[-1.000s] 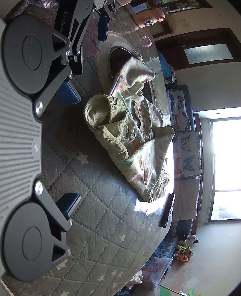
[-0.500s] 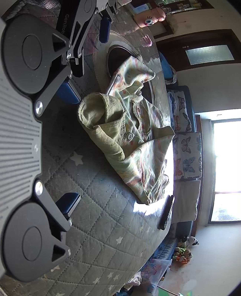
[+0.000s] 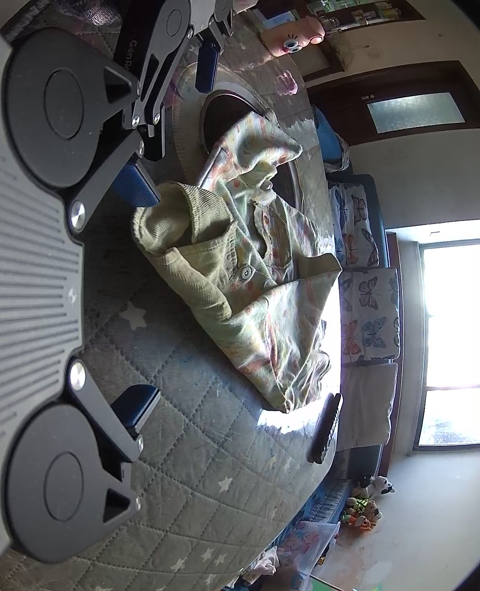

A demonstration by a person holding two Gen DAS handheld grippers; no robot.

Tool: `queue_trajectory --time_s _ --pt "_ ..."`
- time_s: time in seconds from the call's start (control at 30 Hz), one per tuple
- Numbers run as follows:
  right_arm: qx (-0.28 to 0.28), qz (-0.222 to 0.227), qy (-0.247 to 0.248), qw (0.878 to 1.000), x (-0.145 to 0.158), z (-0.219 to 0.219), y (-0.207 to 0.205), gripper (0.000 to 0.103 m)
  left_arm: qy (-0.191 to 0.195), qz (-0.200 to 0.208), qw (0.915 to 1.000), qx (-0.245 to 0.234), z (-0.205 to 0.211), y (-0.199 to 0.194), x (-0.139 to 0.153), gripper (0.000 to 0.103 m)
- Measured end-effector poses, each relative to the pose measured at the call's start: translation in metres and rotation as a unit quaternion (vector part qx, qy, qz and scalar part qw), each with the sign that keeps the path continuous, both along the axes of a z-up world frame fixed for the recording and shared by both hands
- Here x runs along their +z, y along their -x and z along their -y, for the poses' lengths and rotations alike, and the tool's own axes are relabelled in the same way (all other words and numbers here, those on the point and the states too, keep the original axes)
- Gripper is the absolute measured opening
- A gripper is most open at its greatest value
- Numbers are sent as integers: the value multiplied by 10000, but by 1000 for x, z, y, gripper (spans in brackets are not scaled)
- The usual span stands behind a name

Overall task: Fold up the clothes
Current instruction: 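Move both grippers toward the crumpled green shirt, then grasp the striped sleeve edge with the right gripper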

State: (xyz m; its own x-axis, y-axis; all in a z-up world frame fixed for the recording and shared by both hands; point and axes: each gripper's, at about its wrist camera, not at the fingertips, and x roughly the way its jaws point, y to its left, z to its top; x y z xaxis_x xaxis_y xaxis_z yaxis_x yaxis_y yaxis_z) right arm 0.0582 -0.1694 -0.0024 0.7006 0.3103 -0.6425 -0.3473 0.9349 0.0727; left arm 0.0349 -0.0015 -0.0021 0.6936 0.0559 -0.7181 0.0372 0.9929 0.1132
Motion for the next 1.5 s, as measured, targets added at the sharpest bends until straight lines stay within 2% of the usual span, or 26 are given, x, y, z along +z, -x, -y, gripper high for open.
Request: queue_trajectory --time_s 0.33,0.53,0.73,0.93,1.2,1.5 --pt "261 137 -33 9996 21 -3 -11 103 48 30 10000 -17 -8 -14 7 103" --pt "461 230 105 9986 33 -9 -35 103 -13 132 9999 54 -18 -30 17 103" --pt "552 346 312 9974 37 -16 -74 103 -26 117 9997 212 -29 -55 19 103" --pt "665 294 302 9969 36 -25 -120 102 -8 74 9996 275 -36 -72 16 103" --pt "852 170 311 9957 32 -53 -193 88 59 -63 9993 350 -43 -86 7 103" --pt "1051 196 538 9928 17 -91 -269 78 131 -170 9986 482 -54 -100 -1 103"
